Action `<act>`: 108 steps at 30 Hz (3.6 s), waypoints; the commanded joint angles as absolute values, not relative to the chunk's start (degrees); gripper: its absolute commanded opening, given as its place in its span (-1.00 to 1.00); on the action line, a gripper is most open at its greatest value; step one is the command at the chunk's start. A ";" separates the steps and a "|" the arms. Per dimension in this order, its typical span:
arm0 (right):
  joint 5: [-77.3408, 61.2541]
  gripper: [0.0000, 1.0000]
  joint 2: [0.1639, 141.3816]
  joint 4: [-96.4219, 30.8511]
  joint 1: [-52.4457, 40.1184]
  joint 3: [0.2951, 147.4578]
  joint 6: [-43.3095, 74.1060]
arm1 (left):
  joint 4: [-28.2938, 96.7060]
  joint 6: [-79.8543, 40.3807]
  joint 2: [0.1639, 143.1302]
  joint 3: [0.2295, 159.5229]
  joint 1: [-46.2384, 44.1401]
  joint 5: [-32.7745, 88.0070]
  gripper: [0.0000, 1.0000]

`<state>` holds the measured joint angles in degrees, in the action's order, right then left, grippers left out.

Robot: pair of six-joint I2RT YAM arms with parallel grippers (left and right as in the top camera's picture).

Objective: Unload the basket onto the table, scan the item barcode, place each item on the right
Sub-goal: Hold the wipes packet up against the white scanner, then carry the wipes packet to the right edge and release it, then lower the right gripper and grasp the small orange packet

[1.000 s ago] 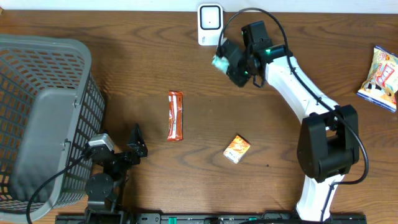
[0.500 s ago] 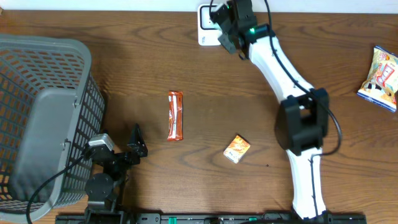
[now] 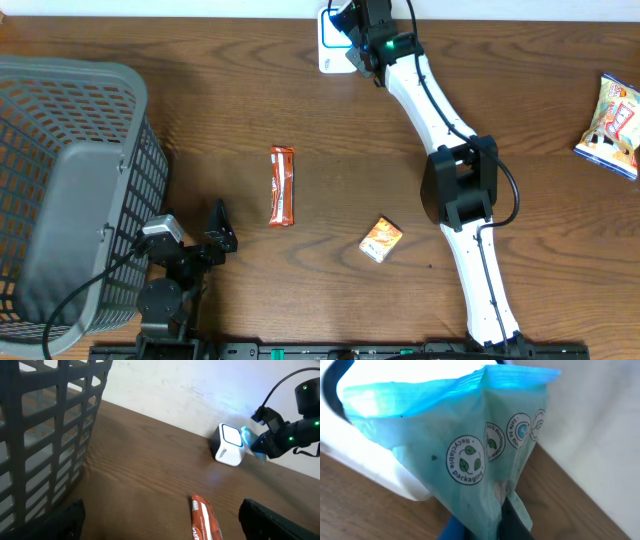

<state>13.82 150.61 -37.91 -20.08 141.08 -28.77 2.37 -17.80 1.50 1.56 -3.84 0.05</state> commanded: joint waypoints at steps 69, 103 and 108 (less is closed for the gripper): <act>7.38 0.98 78.24 -84.20 -28.23 85.56 45.08 | 4.19 -17.89 1.34 0.23 -3.60 -0.49 0.95; -3.14 -0.02 80.60 -31.38 -32.67 38.35 47.33 | 4.19 -17.89 1.34 0.23 -3.60 -0.49 0.95; -3.79 -0.16 84.53 -30.81 -32.67 38.35 47.33 | 4.19 -17.89 1.34 0.23 -3.60 -0.49 0.96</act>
